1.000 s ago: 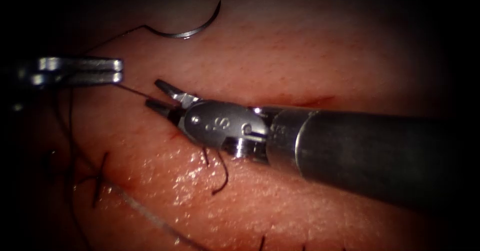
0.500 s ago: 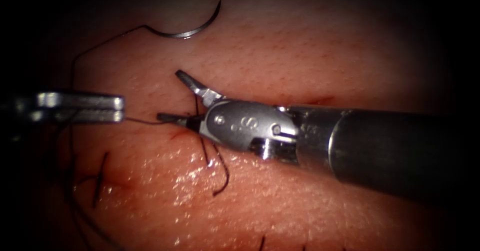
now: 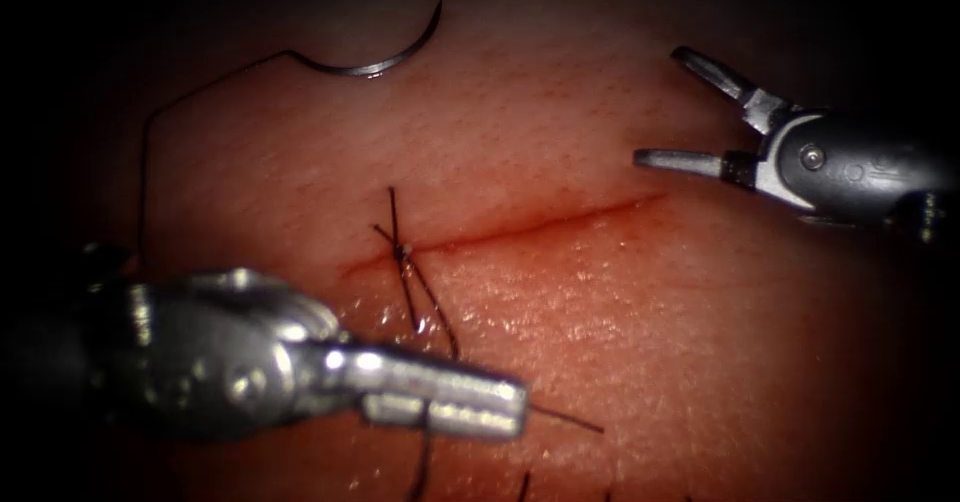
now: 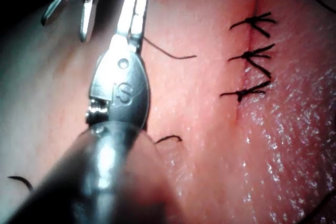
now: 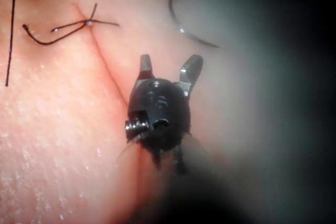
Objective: Wound Closure
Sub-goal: Set suture down from left jaws
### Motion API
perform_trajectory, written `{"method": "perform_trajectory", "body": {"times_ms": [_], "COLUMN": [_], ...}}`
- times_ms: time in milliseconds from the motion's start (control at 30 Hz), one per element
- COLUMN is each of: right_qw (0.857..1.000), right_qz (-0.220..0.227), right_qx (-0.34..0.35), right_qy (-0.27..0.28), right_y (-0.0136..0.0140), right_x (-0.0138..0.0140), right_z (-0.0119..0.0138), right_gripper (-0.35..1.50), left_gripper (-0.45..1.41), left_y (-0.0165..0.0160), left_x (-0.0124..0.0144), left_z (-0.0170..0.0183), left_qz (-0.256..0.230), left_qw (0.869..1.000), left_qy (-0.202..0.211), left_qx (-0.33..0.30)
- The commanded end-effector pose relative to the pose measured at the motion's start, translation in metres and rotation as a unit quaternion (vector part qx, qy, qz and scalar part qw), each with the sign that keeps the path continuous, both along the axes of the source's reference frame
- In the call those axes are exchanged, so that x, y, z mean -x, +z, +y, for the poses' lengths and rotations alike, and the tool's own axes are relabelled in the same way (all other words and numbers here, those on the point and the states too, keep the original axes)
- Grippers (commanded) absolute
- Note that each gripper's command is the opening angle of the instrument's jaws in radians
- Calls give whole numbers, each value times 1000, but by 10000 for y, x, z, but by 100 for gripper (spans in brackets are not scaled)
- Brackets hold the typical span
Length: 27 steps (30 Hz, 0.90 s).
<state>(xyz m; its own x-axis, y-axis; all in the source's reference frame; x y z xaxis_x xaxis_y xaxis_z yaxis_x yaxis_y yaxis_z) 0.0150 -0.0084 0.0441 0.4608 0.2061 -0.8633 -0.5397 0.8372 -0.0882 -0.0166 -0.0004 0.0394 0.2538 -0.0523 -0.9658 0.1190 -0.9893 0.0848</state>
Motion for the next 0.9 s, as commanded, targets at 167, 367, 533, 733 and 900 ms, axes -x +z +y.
{"method": "perform_trajectory", "body": {"times_ms": [167, 367, 533, 733, 900], "right_qw": [997, 995, 988, 984, 980], "right_qz": [-61, -89, -131, -150, -154], "right_qx": [35, 43, 43, 48, 51], "right_qy": [-26, -19, -66, -79, -113], "right_y": [-2, 2, 8, 11, 5], "right_x": [19, 12, -10, -27, -31], "right_z": [28, 25, 15, -16, -14], "right_gripper": [143, 145, 146, 69, 71], "left_gripper": [-45, -45, 91, 118, 125], "left_y": [41, 83, 113, 123, 116], "left_x": [61, 95, 93, 47, -6], "left_z": [-32, -49, -61, -66, -82], "left_qz": [-1, 0, 43, 90, 116], "left_qw": [999, 998, 994, 989, 986], "left_qy": [34, 51, 52, 22, 13], "left_qx": [-8, -23, -90, -115, -120]}}
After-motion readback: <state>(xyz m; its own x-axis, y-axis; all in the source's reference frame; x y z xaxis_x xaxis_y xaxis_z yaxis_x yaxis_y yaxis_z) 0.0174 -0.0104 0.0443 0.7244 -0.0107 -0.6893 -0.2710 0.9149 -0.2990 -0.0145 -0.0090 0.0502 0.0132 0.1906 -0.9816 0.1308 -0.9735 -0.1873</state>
